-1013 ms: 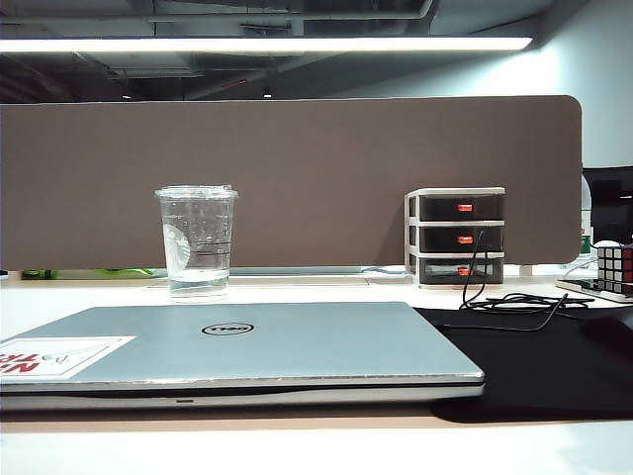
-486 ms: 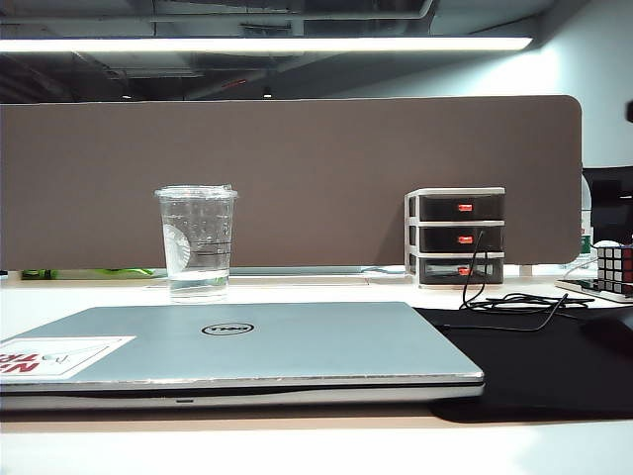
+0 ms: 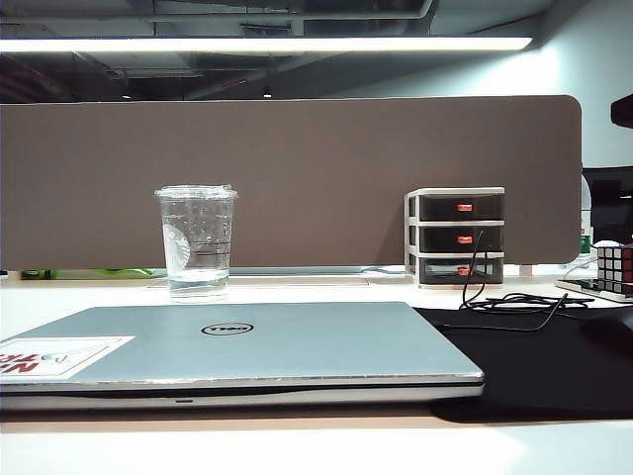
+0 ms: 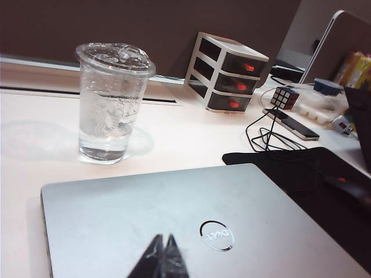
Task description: Pick up the coffee cup and place it on the left side of the laptop.
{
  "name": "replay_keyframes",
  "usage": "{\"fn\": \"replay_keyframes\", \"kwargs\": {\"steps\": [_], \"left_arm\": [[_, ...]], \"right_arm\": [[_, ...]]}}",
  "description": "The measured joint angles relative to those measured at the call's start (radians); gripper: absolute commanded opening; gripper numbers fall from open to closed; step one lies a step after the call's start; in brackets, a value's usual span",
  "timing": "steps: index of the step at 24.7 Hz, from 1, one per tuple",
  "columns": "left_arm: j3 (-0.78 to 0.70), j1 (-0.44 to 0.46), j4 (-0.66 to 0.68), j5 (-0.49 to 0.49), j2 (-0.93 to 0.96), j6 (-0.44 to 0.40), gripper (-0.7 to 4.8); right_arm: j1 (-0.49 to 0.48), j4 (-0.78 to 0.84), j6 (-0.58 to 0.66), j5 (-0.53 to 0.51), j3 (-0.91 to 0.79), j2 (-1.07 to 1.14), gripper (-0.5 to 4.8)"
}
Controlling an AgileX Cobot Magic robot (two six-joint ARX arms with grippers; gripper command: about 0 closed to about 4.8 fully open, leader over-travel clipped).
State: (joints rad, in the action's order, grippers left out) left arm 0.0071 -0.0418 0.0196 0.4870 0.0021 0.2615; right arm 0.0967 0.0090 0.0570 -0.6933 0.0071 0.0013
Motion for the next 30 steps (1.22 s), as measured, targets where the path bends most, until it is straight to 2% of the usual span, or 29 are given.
{"fn": "replay_keyframes", "kwargs": {"steps": [1, 2, 3, 4, 7, 11, 12, 13, 15, 17, 20, 25, 29, 30], "left_arm": [[0.000, 0.000, 0.000, 0.000, 0.000, 0.011, -0.03], [0.000, 0.000, -0.002, 0.000, 0.000, 0.026, 0.43], [0.000, 0.000, -0.016, 0.000, 0.000, 0.035, 1.50], [0.000, 0.000, -0.051, -0.008, 0.000, 0.043, 2.12], [0.007, 0.000, -0.148, -0.060, 0.000, 0.043, 2.19], [0.063, 0.000, -0.134, -0.064, 0.019, 0.049, 2.23], [0.076, 0.000, -0.138, -0.064, 0.026, 0.050, 2.45], [0.081, 0.000, -0.148, -0.064, 0.033, 0.050, 2.98], [0.088, 0.000, -0.176, -0.064, 0.061, 0.050, 3.42], [0.104, 0.000, -0.180, -0.064, 0.104, 0.052, 3.73], [0.140, 0.000, -0.193, -0.064, 0.164, 0.058, 3.78], [0.143, 0.000, -0.337, -0.085, 0.344, -0.016, 3.78], [0.143, 0.000, -0.464, -0.044, 0.550, -0.114, 4.43], [0.143, 0.000, -0.484, -0.046, 0.582, -0.130, 4.44]], "right_arm": [[0.000, 0.000, 0.000, 0.000, 0.000, 0.000, -0.01], [0.000, 0.000, 0.000, 0.000, 0.000, 0.000, -0.01], [0.000, 0.000, 0.000, 0.000, 0.000, 0.000, -0.01], [0.000, -0.002, 0.000, 0.000, 0.000, 0.000, -0.01], [0.000, -0.062, 0.001, 0.000, 0.000, 0.000, -0.01], [0.000, -0.098, 0.002, 0.000, 0.000, 0.000, -0.01], [0.000, -0.097, 0.002, 0.000, 0.000, 0.000, -0.01], [0.000, -0.098, 0.002, 0.000, 0.000, 0.000, -0.01], [0.000, -0.098, 0.002, 0.000, 0.000, 0.000, -0.01], [0.000, -0.097, 0.002, 0.000, 0.000, 0.000, -0.01], [0.000, -0.097, 0.002, 0.000, 0.000, 0.000, -0.01], [0.000, -0.097, 0.002, -0.007, 0.000, 0.000, -0.01], [0.000, -0.097, 0.002, -0.034, 0.000, 0.000, -0.01], [0.000, -0.098, 0.002, -0.040, 0.000, 0.000, -0.01]]}}
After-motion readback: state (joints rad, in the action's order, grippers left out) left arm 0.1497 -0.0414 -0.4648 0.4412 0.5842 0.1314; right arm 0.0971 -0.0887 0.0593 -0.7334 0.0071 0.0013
